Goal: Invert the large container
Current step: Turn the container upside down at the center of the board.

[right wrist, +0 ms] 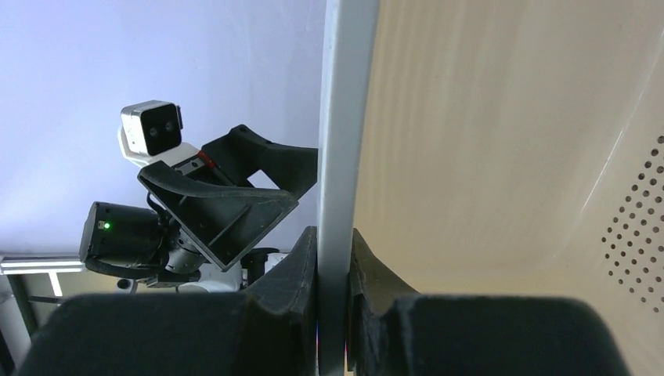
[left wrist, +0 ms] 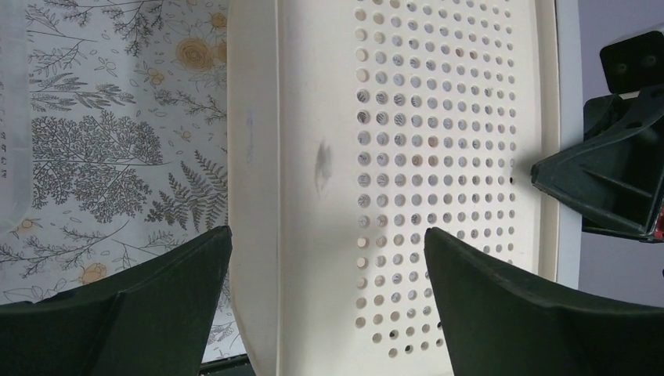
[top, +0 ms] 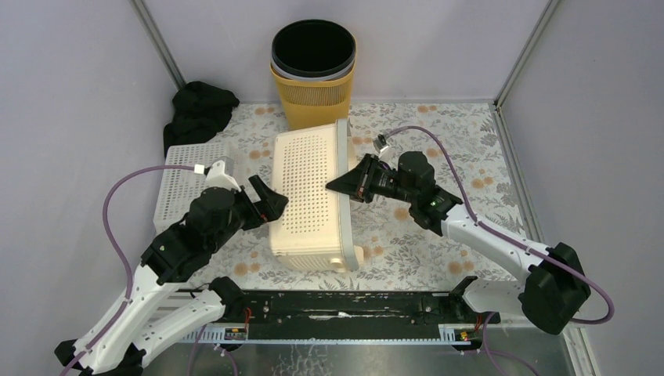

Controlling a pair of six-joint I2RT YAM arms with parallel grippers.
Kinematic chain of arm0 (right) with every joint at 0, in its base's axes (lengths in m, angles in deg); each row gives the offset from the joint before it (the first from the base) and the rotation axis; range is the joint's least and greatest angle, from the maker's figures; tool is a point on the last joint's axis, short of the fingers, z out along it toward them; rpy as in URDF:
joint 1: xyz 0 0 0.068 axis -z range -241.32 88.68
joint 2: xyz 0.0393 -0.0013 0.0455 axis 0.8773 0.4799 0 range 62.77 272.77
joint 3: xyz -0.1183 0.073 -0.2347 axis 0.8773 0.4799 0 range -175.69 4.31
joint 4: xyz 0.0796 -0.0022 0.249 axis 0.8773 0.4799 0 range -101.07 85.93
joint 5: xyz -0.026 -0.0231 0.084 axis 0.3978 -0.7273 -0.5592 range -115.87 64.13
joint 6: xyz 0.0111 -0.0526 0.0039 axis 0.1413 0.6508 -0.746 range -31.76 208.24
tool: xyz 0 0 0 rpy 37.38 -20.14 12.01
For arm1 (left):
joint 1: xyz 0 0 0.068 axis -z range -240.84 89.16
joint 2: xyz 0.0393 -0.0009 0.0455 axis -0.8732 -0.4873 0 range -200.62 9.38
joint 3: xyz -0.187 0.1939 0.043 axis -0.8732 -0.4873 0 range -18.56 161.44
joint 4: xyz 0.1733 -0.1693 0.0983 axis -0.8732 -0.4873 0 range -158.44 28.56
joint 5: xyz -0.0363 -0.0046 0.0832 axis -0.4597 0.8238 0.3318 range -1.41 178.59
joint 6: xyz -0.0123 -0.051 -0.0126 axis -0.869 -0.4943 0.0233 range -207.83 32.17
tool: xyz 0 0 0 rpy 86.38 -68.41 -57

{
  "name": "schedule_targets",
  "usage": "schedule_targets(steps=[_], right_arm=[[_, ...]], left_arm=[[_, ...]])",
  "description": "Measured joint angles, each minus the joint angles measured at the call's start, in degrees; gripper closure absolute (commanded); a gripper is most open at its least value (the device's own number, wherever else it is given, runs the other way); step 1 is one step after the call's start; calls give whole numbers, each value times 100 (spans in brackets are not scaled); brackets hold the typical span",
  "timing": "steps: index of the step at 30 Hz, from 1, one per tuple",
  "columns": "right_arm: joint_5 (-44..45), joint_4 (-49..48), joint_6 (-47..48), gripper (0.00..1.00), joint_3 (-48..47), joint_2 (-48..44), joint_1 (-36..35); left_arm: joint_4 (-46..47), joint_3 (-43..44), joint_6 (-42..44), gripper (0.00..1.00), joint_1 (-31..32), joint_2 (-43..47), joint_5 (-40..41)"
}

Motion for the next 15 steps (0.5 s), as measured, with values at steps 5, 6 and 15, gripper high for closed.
schedule_targets(steps=[5, 6, 15], right_arm=[[35, -87, 4, 74, 249, -184, 9], [42, -61, 37, 72, 284, -214, 11], [227, 601, 774, 38, 315, -348, 33]], left_arm=[[2, 0, 0, 0, 0, -98, 2], [2, 0, 0, 0, 0, -116, 2], [9, 0, 0, 0, 0, -299, 0]])
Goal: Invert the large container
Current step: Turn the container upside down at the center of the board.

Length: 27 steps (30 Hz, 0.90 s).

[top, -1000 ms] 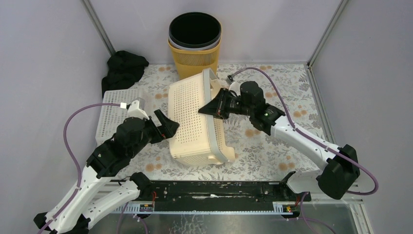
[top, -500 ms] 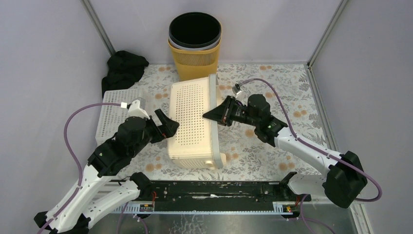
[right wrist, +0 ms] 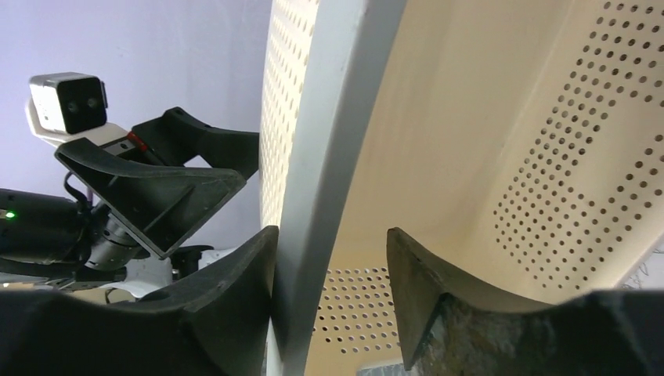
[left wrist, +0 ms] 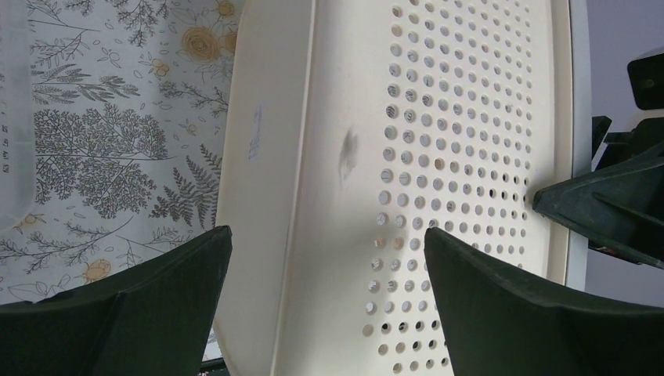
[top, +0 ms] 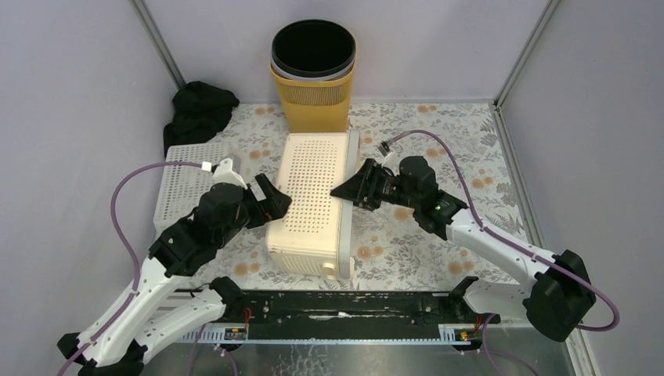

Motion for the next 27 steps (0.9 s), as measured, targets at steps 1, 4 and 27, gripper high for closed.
schedule_targets(steps=[1, 4, 27], right_arm=[[2, 74, 61, 36, -22, 0, 0], [11, 313, 262, 30, -109, 0, 0], [-105, 1128, 815, 0, -651, 151, 0]], left_arm=[[2, 0, 0, 0, 0, -15, -2], [11, 0, 0, 0, 0, -57, -2], [55, 192, 221, 0, 0, -444, 0]])
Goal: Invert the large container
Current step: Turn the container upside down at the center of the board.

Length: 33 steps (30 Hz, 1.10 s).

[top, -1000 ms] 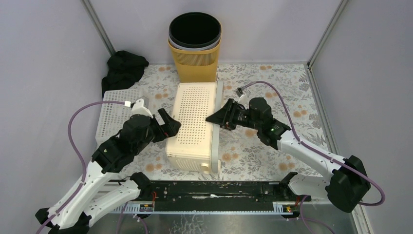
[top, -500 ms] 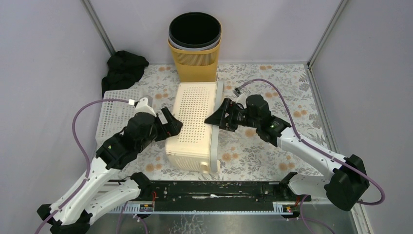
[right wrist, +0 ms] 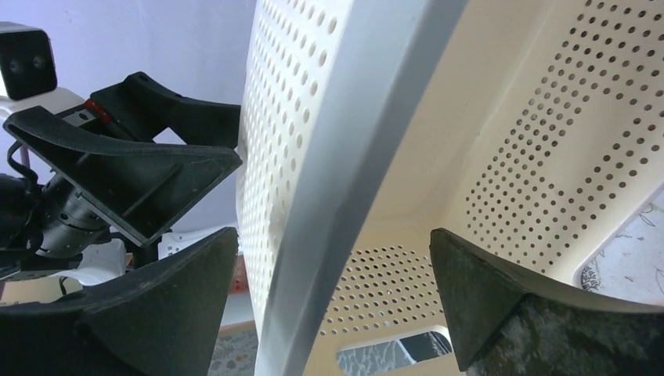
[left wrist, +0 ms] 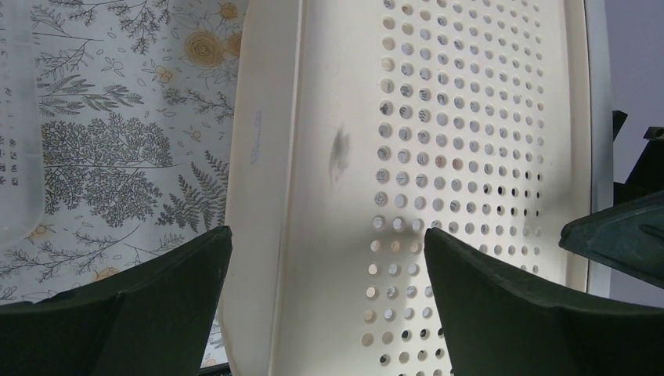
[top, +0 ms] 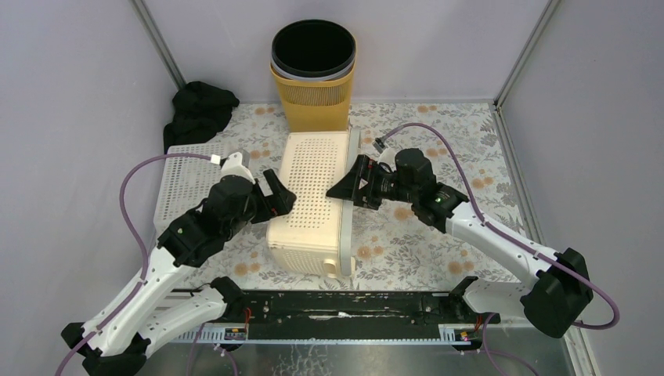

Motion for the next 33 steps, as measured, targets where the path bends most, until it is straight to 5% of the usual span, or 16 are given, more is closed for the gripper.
schedule_targets(steps=[22, 33], right_arm=[[-232, 11, 76, 1, -7, -737, 317], [702, 1342, 804, 1, -223, -1250, 341]], left_arm=[[-201, 468, -2, 0, 0, 704, -7], [-232, 138, -2, 0, 0, 839, -9]])
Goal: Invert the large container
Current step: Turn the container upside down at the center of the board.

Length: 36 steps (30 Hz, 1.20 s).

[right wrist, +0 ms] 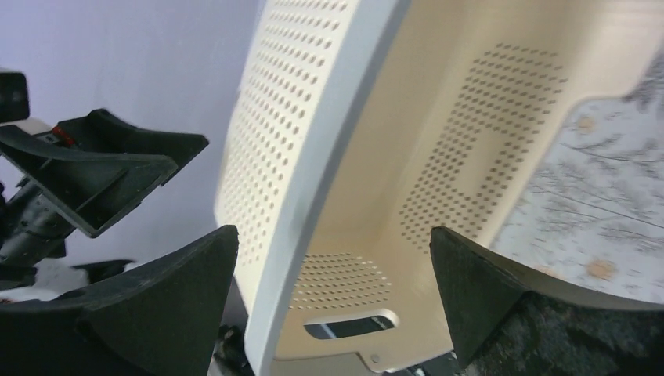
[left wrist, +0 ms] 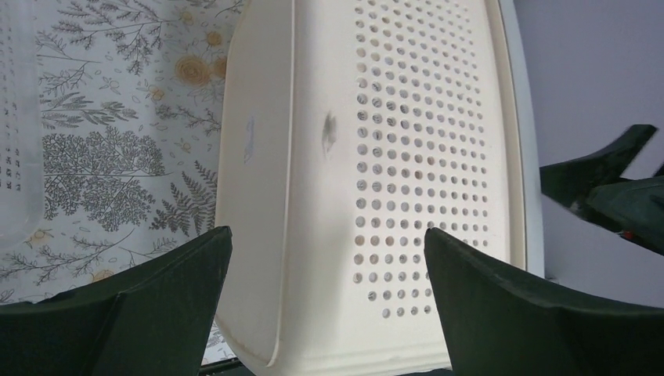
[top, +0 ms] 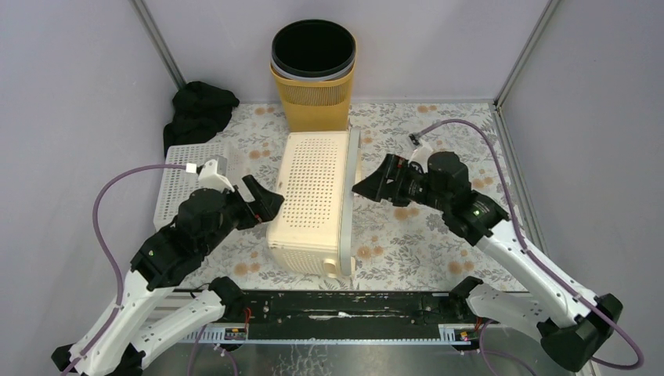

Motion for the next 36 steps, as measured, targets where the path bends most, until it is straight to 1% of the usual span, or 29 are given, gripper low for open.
schedule_targets(steps=[6, 9, 12, 15, 18, 24, 28, 31, 33, 36], right_arm=[[1233, 907, 496, 1, -85, -654, 2], [1788, 1209, 584, 1, -46, -927, 2], [2201, 1429, 610, 1, 111, -1143, 2], [2446, 1644, 645, 1, 341, -1268, 2], [2579, 1799, 673, 0, 658, -1362, 2], [2688, 1978, 428, 1, 1408, -1703, 2], [3005, 2092, 393, 0, 1419, -2048, 2], [3132, 2085, 402, 0, 1353, -2253, 2], [3141, 2068, 417, 0, 1279, -2238, 2], [3110, 2026, 433, 0, 1172, -1937, 2]], left_arm=[[247, -310, 46, 0, 0, -136, -66], [656, -507, 114, 0, 0, -439, -214], [1316, -654, 157, 0, 0, -946, -466], [1987, -636, 192, 0, -2, -1456, -704], [2374, -529, 240, 0, -2, -1882, -944], [2542, -205, 365, 0, -2, -2446, -1274], [2514, -168, 426, 0, -2, -2444, -1316], [2393, -225, 452, 0, 0, -2203, -1307], [2374, -345, 442, 0, 0, -1891, -1287], [2258, -457, 385, 0, 0, -1438, -1204]])
